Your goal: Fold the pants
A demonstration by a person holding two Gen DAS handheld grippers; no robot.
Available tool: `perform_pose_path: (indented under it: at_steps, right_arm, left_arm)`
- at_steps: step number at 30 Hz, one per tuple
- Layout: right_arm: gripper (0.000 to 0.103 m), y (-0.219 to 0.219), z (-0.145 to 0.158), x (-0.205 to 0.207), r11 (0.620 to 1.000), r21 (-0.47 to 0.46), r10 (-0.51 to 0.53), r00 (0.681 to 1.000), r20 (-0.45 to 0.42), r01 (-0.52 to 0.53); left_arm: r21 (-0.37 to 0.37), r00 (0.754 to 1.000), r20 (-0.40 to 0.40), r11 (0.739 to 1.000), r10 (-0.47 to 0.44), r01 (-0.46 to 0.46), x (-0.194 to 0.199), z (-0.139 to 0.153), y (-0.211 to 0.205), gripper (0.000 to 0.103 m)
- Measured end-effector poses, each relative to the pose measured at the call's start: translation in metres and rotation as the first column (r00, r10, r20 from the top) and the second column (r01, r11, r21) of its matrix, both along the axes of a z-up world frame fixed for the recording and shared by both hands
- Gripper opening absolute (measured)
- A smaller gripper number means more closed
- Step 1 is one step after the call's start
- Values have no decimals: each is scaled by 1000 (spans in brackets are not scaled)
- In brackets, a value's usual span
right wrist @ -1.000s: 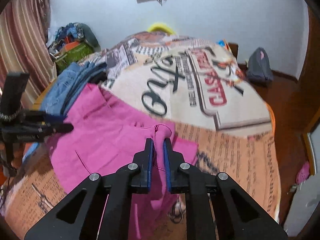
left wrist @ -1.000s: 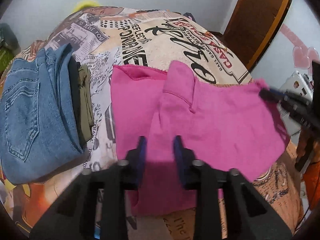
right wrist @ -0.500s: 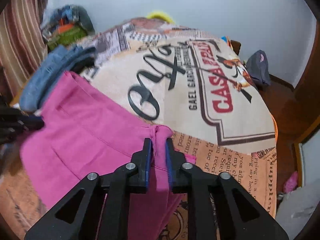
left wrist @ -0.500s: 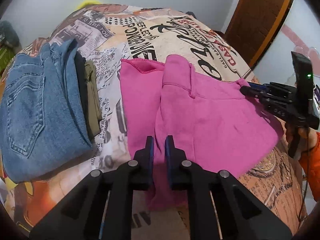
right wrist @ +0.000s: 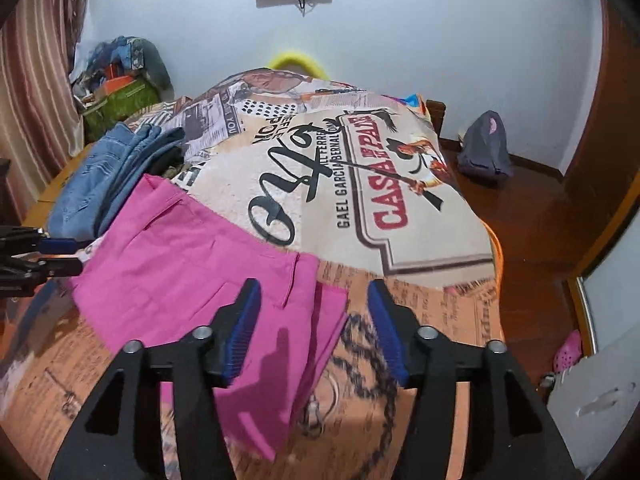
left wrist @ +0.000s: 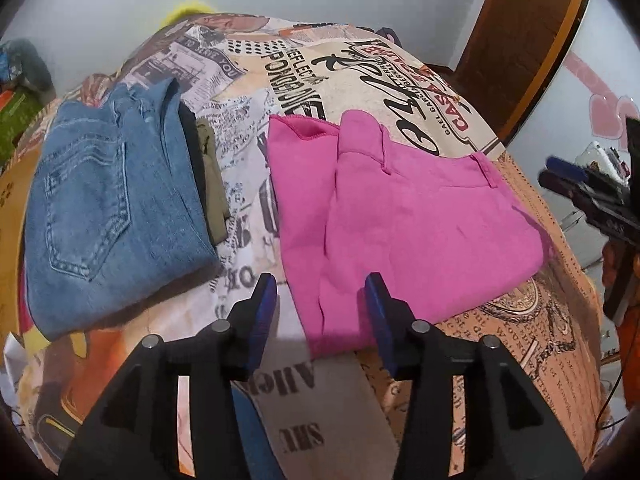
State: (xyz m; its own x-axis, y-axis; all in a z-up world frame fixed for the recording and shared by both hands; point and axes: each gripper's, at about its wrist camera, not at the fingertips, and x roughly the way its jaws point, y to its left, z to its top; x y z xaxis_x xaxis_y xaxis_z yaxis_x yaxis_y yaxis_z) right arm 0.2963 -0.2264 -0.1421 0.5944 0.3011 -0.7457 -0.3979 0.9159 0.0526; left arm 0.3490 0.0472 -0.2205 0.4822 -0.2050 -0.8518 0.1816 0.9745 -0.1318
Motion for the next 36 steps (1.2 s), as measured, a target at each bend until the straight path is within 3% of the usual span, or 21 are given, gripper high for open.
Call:
perform_pose_path:
  at_steps: [7,11,17,29,31,33,36]
  right_arm:
    - [61,-8,-20,-17,999,4,-35,996,-79,35]
    - [61,-9,-33,-14,998,24,-55,990,-130,58]
    - [61,2,-44,0,997,16,-74,984,-165,78]
    - [61,6,-78,21,995,83,-38,960,-278,63]
    - [55,7,-78,22,994,91,-29,961,-274,56]
    - [40,9,-77,22,994,108,-4,965,-261,33]
    - [28,12,-75,22,993,120,14,967,-256,17]
  left_arm:
    - [1,1000,-8,1000,9,-9,12,-6,-6,47]
    - [-27,1000,15,999,24,-23,21,-2,-5,65]
    - [23,1000,7,1000,1,-1,38,-11,-14,71]
    - [-143,997,-79,990,-8,-3,60,-33,-11,72]
    - [-159,996,-89,987,-14,0,62,-35,-15,63]
    - [-155,996,-92,988,-19,5,62,-34,-20,50]
    - [-126,997,-73,992,-31,21,59,-30,-27,32]
